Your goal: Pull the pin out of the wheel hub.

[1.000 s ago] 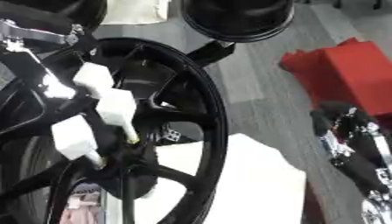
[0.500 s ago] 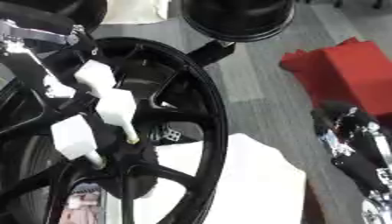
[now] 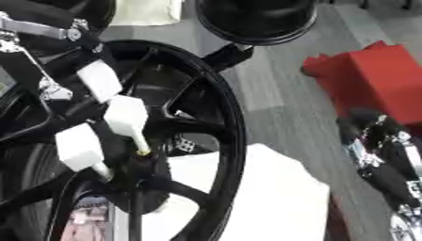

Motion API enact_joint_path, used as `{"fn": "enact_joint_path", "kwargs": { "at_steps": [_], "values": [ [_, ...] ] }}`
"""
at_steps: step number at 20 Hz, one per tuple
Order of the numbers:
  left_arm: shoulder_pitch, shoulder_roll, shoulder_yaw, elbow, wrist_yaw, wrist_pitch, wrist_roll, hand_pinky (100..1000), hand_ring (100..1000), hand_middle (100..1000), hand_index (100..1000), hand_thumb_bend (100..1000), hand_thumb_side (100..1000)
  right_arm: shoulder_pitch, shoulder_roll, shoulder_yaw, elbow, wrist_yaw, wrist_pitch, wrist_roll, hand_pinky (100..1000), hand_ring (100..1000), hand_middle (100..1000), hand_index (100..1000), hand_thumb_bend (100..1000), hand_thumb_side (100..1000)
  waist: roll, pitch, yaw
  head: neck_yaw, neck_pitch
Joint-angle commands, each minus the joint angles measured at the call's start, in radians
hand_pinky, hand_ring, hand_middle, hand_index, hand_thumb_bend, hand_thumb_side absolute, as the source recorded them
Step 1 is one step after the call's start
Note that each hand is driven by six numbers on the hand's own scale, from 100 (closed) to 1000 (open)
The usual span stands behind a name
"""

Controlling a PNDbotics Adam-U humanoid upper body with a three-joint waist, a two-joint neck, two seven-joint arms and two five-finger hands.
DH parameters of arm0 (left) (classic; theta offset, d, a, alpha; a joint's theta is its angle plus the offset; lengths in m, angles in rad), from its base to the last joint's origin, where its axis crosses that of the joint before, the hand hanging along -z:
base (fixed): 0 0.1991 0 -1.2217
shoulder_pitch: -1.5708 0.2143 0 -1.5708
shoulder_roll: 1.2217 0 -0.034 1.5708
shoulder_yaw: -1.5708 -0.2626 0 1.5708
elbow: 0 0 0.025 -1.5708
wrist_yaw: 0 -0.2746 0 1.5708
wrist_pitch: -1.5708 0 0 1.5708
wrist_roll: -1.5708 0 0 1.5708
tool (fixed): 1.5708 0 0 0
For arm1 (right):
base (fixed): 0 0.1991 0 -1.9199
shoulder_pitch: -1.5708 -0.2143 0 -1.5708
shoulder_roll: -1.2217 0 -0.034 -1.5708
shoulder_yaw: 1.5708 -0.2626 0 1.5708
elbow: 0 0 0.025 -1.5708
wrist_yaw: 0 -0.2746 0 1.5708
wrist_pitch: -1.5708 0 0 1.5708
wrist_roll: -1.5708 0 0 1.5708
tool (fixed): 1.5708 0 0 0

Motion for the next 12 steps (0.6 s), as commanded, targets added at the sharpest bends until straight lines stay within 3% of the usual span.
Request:
{"fn": "enact_joint_path", "kwargs": {
  "at_steps": [1, 6, 12],
  "values": [
    [-0.023, 0.041, 0.042, -0.034, 0.031, 0.019, -0.002, 660, 540, 336, 363, 100, 100, -0.002, -0.01, -0.009, -0.024, -0.009, -0.001, -0.005, 986, 764, 571, 736, 259, 369, -0.005, -0.023, 0.001, -0.004, -0.006],
    [-0.038, 0.065, 0.1, -0.067, 0.075, 0.055, -0.002, 651, 530, 317, 347, 100, 100, 0.0, -0.012, -0.011, -0.024, -0.012, -0.005, -0.006, 986, 764, 571, 736, 257, 369, -0.007, -0.027, 0.002, -0.005, -0.007],
    [-0.038, 0.119, 0.226, -0.077, 0.142, 0.099, 0.054, 650, 520, 297, 337, 100, 104, 0.006, -0.014, -0.016, -0.024, -0.012, -0.012, -0.011, 986, 764, 571, 736, 256, 368, -0.011, -0.031, 0.012, -0.012, -0.002]
  ]
}}
